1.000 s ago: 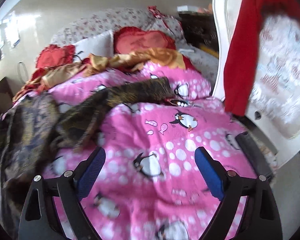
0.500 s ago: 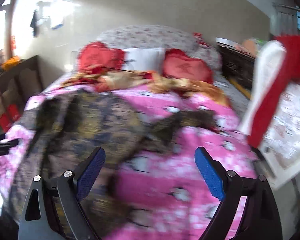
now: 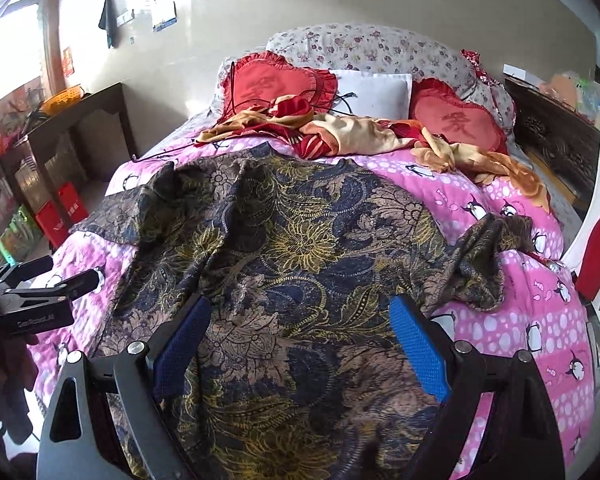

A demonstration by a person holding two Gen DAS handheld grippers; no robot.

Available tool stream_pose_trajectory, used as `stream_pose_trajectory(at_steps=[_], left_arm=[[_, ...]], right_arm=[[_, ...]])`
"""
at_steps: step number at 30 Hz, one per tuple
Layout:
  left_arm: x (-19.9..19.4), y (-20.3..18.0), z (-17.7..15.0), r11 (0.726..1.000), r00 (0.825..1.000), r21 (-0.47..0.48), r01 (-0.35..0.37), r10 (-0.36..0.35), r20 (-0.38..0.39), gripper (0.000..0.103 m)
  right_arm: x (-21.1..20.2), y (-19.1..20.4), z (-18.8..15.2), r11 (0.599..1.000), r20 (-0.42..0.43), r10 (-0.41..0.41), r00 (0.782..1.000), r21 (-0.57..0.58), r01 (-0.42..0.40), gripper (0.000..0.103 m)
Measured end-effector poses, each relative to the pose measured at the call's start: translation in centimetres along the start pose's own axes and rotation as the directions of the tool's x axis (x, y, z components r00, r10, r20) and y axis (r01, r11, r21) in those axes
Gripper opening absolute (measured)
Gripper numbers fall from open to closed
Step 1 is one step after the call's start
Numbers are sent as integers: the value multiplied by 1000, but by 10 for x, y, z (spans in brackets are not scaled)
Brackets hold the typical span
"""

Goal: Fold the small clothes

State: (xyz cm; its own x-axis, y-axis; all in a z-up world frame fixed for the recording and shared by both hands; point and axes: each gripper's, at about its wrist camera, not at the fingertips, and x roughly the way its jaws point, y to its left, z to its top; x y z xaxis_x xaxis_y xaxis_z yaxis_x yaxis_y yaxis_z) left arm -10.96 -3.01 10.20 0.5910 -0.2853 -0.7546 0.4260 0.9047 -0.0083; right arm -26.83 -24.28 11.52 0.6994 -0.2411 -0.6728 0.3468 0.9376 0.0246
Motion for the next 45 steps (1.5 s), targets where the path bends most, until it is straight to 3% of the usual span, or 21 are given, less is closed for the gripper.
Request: stream_pose_trajectory(at_steps=[16,45], left_arm=[[8,-13,6,1000,1000,-1,22,-22,-11,103],[29,-16,9,1000,999,-17,19,-20,-45,103]], right_arm=[[17,2,10,997,-9,-71,997,22,71,88],[53,6,8,993,-86,-102,991,51,107,88]])
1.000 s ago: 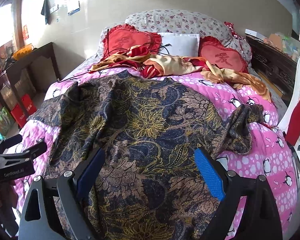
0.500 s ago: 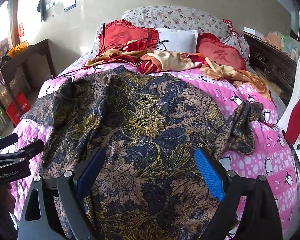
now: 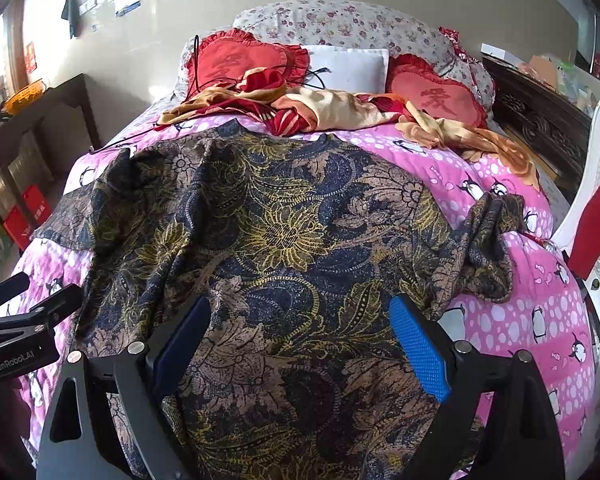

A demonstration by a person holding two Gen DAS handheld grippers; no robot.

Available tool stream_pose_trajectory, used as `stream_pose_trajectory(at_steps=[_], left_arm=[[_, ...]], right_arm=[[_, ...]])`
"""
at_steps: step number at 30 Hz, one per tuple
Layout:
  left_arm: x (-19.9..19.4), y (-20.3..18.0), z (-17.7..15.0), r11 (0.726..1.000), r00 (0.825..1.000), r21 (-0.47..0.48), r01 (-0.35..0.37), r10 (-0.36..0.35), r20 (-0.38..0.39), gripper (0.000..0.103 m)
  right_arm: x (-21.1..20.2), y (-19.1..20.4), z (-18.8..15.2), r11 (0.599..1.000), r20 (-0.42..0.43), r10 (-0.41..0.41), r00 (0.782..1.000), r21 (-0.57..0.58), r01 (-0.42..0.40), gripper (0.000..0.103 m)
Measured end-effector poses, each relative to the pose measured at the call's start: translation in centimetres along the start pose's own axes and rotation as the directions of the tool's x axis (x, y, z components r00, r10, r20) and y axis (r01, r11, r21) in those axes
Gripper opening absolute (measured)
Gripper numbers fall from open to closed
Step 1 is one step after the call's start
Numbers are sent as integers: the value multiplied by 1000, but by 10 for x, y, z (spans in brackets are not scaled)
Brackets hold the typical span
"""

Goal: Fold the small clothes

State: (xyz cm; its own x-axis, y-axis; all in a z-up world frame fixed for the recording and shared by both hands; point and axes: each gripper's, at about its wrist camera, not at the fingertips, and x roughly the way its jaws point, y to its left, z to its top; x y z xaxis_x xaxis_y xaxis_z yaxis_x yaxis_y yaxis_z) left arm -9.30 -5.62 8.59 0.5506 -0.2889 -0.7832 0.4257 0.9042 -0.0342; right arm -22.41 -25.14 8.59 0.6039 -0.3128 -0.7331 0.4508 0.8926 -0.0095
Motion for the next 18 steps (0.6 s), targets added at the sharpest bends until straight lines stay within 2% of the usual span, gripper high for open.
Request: stream_pose_trajectory(at_steps=[18], left_arm=[[7,4,0,1000,1000,-10,-7,7,-16,103]], right_arm=[[11,3,-1,1000,-14,3,1000,26,-3,88]])
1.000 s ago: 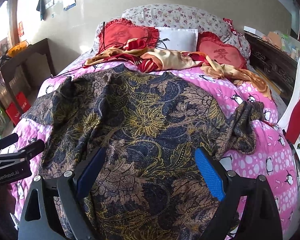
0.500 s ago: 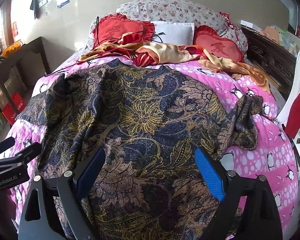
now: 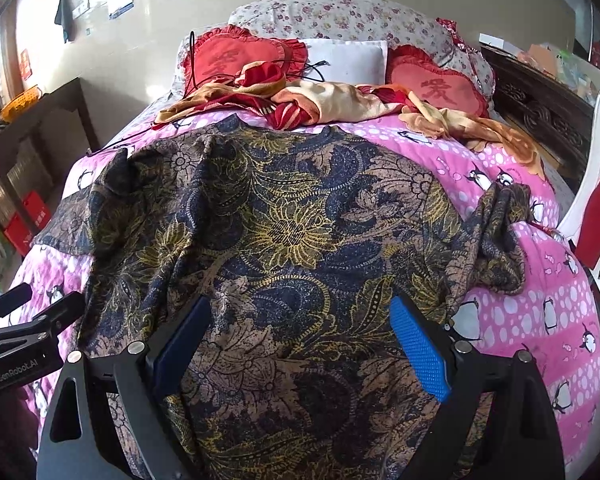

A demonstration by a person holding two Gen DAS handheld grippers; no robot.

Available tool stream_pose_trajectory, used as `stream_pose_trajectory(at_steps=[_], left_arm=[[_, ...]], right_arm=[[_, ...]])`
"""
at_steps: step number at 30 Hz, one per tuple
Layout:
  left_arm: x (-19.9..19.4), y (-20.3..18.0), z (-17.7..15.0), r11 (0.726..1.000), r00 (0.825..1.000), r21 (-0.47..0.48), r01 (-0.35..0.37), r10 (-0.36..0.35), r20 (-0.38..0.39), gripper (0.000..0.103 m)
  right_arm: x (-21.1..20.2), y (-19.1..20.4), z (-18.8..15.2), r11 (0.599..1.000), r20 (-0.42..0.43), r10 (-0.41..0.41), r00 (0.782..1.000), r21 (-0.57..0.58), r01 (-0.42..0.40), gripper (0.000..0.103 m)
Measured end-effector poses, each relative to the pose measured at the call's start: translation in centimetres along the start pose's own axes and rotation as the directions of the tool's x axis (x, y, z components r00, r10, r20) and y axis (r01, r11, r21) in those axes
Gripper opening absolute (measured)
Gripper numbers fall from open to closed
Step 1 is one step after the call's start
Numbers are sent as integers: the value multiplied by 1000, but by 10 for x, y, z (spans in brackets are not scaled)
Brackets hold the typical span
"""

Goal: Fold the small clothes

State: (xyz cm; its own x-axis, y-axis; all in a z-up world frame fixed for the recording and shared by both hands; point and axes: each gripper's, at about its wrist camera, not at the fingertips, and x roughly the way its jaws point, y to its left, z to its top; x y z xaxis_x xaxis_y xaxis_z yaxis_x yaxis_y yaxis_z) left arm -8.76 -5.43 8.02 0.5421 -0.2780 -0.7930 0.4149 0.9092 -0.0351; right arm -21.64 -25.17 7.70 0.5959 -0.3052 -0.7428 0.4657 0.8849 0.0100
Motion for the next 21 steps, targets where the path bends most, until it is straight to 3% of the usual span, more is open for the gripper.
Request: stream_pose_trajectory(at_steps=[21], left_arm=[[11,12,4,999,1000,-27,-19,19,-18,103]], right_arm=[[15,21,7,999,-17,-14,1000,-34,14,88]])
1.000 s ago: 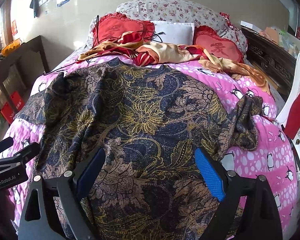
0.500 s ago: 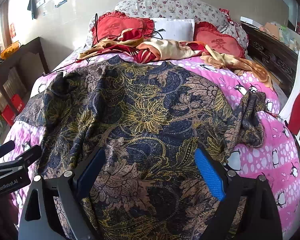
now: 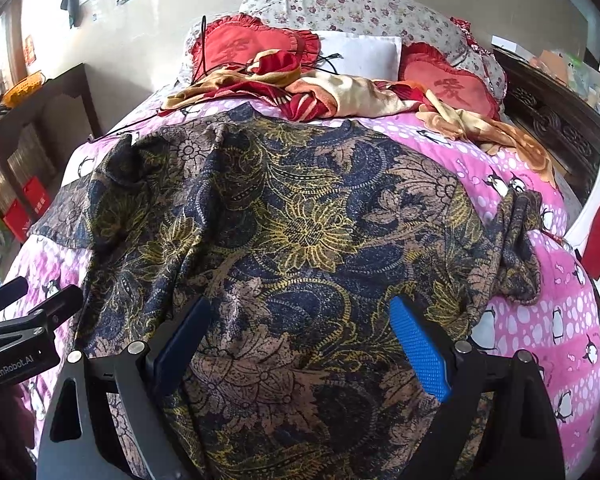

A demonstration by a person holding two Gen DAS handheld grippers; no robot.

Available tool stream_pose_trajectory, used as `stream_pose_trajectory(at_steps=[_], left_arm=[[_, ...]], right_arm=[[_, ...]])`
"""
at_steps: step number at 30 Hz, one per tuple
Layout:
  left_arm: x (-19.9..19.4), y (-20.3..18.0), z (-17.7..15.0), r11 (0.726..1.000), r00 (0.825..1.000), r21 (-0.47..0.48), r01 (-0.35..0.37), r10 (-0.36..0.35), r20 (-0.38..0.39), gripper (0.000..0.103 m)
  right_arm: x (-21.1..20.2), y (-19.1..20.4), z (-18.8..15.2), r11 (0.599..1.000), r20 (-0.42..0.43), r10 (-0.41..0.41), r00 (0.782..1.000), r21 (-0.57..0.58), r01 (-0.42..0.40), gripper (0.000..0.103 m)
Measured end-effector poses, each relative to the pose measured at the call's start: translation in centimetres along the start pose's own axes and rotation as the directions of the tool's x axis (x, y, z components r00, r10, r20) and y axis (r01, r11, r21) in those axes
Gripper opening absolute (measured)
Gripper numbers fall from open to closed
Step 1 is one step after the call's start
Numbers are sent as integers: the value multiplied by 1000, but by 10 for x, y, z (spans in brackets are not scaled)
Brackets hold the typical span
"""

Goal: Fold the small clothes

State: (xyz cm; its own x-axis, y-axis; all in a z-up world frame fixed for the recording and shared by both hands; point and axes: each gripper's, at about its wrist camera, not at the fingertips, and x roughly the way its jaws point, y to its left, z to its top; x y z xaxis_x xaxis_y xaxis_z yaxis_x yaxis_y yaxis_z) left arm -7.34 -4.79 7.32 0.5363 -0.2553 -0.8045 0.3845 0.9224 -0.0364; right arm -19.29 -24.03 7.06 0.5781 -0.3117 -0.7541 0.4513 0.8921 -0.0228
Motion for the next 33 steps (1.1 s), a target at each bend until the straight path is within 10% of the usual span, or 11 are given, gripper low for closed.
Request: stream_pose_trajectory(at_steps=[12,20,29,33], left_arm=[[4,19,6,999,1000,-40,3,-3,-13,103],[17,106,34,982,999,-190,-7,0,-39,103],[74,252,71,879,995,-473,-56,12,-95,95],[108,305,72,787,991,-613,-66,-18,-129,84]], right_arm=[[8,5,1,999,-23,32,999,10,-32,88],[15,20,9,998,-29,60,998,-9,-60,88],[28,32,11,994,-64,104,992,-12,-105,88],[36,36,13,994,-84,104,991,-22,-106,88]])
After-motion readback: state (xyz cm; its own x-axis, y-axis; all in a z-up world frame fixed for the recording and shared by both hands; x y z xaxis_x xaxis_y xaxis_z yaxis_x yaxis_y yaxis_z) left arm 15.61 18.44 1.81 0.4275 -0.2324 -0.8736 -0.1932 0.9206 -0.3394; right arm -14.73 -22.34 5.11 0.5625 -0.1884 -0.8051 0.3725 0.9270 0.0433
